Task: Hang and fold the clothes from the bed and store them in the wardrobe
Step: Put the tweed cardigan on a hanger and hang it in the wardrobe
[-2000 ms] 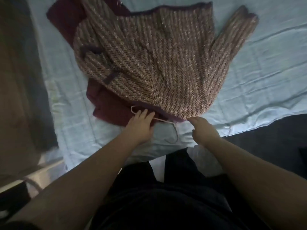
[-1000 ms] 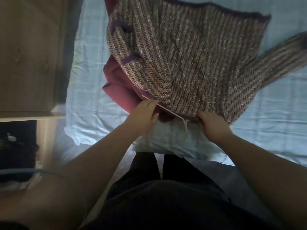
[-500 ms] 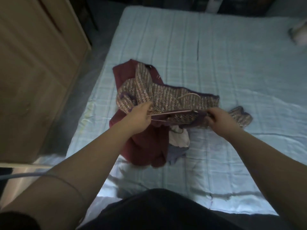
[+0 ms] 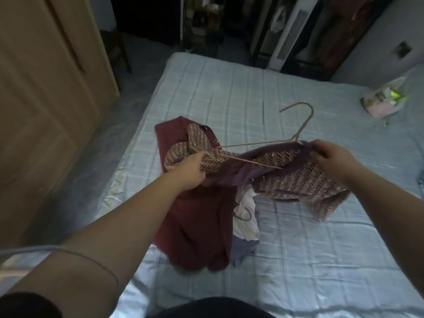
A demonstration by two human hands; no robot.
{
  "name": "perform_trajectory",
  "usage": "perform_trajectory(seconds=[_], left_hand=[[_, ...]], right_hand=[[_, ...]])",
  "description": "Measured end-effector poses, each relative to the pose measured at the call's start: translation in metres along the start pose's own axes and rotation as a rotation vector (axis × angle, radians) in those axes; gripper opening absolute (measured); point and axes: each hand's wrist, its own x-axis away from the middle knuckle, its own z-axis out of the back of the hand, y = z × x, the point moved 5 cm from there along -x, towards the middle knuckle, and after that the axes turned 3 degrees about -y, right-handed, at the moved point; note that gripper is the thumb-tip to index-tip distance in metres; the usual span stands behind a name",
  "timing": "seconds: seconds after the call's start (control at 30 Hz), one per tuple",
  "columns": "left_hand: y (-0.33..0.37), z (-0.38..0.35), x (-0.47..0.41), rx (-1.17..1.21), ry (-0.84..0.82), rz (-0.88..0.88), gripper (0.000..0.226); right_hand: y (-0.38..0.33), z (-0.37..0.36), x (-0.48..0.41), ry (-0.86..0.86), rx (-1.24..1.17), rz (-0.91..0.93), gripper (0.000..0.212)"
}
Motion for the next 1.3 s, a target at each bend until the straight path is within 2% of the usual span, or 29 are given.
perform_trajectory(seconds=[0.17, 0.37, 0.47, 0.6, 0.77, 0.9, 1.3], left_hand=[[-0.004, -0.026, -0.034, 0.015, -0.088, -0.031, 0.063], [0.002, -0.061, -0.088, -0.148, -0.124, -0.103, 0.076], [0.002, -0.07, -0.11, -0.156, -0.086, -0.123, 0.052], [-0.002, -0.055, -0.126, 0.094, 0.015, -0.119, 0.009], [-0.005, -0.013, -0.141, 0.299, 0.061, -0.165, 0.016], [0.005, 0.033, -0.141, 0.329, 0.124, -0.224, 0.014], [0.097, 0.134, -0.077, 0.167, 0.233, -0.488, 0.016]], right_hand=[[0.004, -0.01, -0.004, 0.007, 0.0, -0.066, 0.022], [0.018, -0.014, 0.001, 0.01, -0.025, -0.115, 0.017], [0.022, -0.016, 0.006, -0.011, -0.018, -0.13, 0.016], [0.023, -0.018, 0.011, -0.028, -0.047, -0.162, 0.026], [0.017, -0.021, 0.012, -0.026, -0.014, -0.147, 0.036], [0.012, -0.022, 0.01, 0.009, 0.015, -0.159, 0.032], [-0.018, 0.003, 0.018, 0.209, 0.076, -0.164, 0.026]])
